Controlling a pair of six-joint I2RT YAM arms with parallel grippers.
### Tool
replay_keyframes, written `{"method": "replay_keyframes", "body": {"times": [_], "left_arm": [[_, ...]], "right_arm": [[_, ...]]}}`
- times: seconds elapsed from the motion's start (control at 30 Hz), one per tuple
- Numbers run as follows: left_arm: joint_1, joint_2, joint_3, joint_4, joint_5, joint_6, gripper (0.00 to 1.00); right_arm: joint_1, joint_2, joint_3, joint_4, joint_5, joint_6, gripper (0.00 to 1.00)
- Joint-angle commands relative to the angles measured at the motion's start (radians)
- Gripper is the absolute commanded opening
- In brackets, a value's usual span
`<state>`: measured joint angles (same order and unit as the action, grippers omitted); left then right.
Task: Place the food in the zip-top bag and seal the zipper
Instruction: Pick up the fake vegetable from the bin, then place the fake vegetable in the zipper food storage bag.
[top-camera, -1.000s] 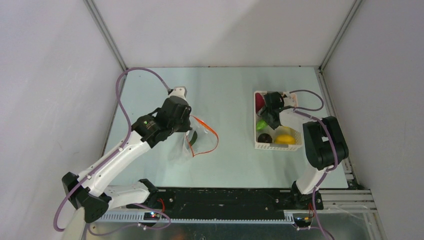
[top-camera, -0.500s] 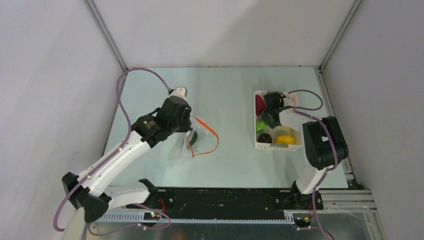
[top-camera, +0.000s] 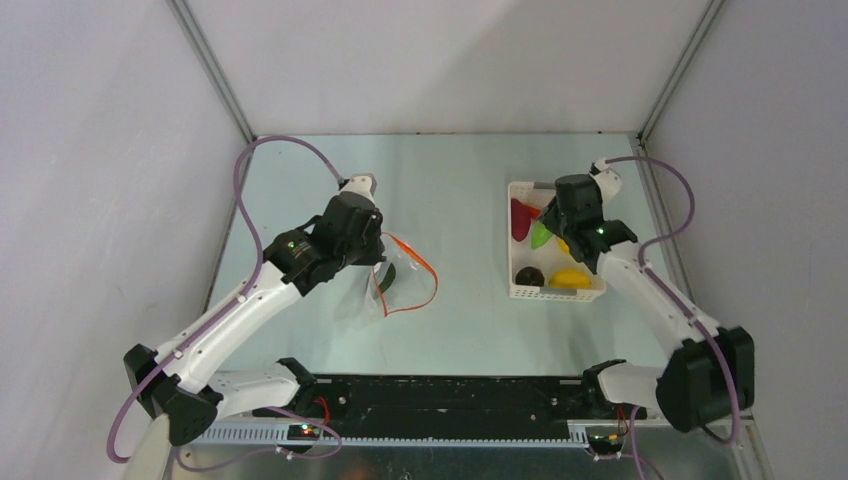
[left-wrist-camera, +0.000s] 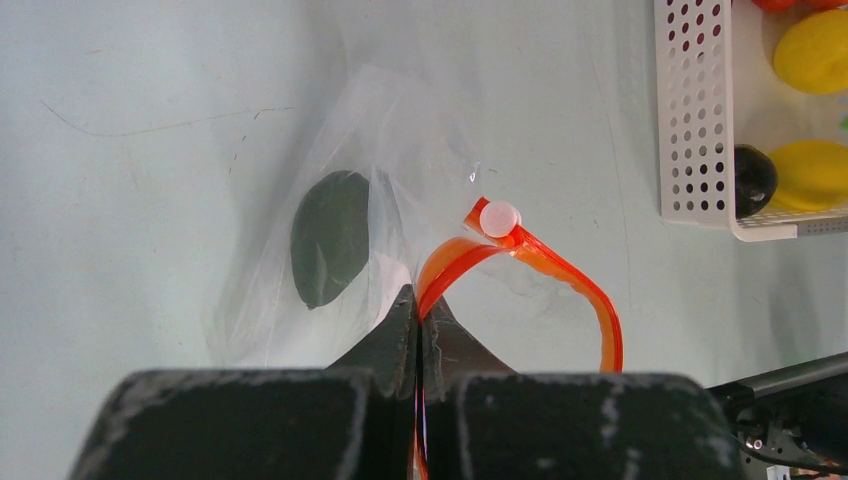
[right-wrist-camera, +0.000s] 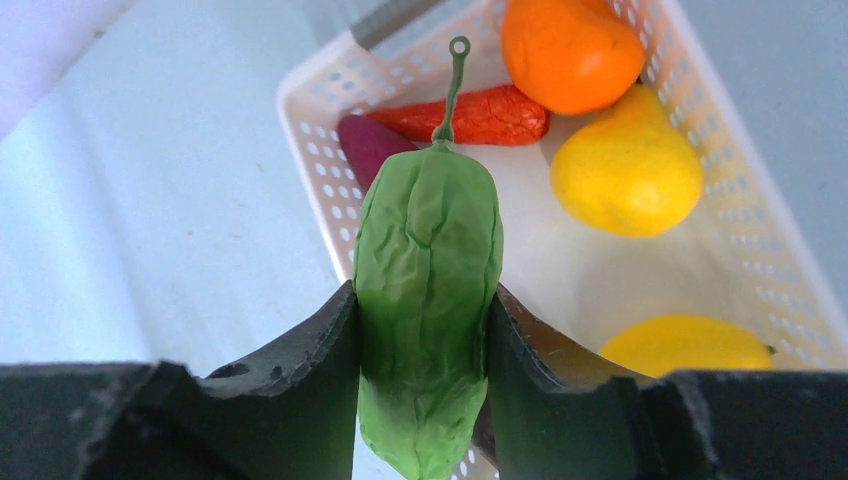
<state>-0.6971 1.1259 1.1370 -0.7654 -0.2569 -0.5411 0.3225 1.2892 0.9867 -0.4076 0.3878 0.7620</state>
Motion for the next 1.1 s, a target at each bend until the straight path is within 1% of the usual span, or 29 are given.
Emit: {"method": "replay_keyframes", "body": {"times": [0.0, 0.1, 0.17, 0.2, 0.3, 0.33, 0.37, 0.4, 0.53, 0.63, 0.7, 0.77, 0.9, 1.07], "left_arm": [[0.004, 0.002, 0.001, 0.024, 0.021, 0.020, 0.00], [0.005, 0.013, 0.007, 0.025, 0.041, 0.022, 0.00], [0.005, 0.014, 0.005, 0.027, 0.048, 0.022, 0.00], [0.005, 0.013, 0.006, 0.026, 0.051, 0.023, 0.00], [0.004, 0.010, 0.002, 0.033, 0.054, 0.023, 0.00], [0.004, 0.010, 0.001, 0.034, 0.058, 0.023, 0.00], [0.004, 0.009, -0.001, 0.036, 0.059, 0.023, 0.00], [0.005, 0.008, -0.002, 0.037, 0.066, 0.024, 0.00], [0.004, 0.007, -0.005, 0.044, 0.075, 0.024, 0.00], [0.004, 0.002, -0.006, 0.045, 0.079, 0.023, 0.00], [0.005, -0.003, -0.009, 0.046, 0.080, 0.024, 0.00], [0.005, -0.012, -0.011, 0.051, 0.081, 0.023, 0.00], [0.005, -0.029, -0.016, 0.055, 0.073, 0.023, 0.00], [0.004, -0.040, -0.017, 0.054, 0.063, 0.017, 0.00]], "right_arm": [[0.042, -0.150, -0.021, 0.024, 0.031, -0.148, 0.04], [0.105, -0.254, -0.040, 0.087, -0.046, -0.222, 0.04], [0.161, -0.300, -0.056, 0.161, -0.125, -0.278, 0.04], [0.184, -0.312, -0.069, 0.226, -0.182, -0.307, 0.04], [0.331, -0.342, -0.099, 0.357, -0.300, -0.433, 0.05], [0.397, -0.340, -0.103, 0.434, -0.314, -0.470, 0.06], [0.428, -0.329, -0.112, 0.466, -0.332, -0.485, 0.06], [0.489, -0.321, -0.113, 0.528, -0.336, -0.513, 0.07], [0.634, -0.208, -0.115, 0.710, -0.342, -0.587, 0.07], [0.695, -0.123, -0.115, 0.847, -0.303, -0.625, 0.07], [0.735, -0.065, -0.115, 0.899, -0.251, -0.643, 0.07], [0.752, -0.016, -0.115, 0.930, -0.202, -0.640, 0.07], [0.769, 0.053, -0.115, 0.951, -0.202, -0.597, 0.08], [0.786, 0.080, -0.115, 0.872, -0.167, -0.542, 0.08]]}}
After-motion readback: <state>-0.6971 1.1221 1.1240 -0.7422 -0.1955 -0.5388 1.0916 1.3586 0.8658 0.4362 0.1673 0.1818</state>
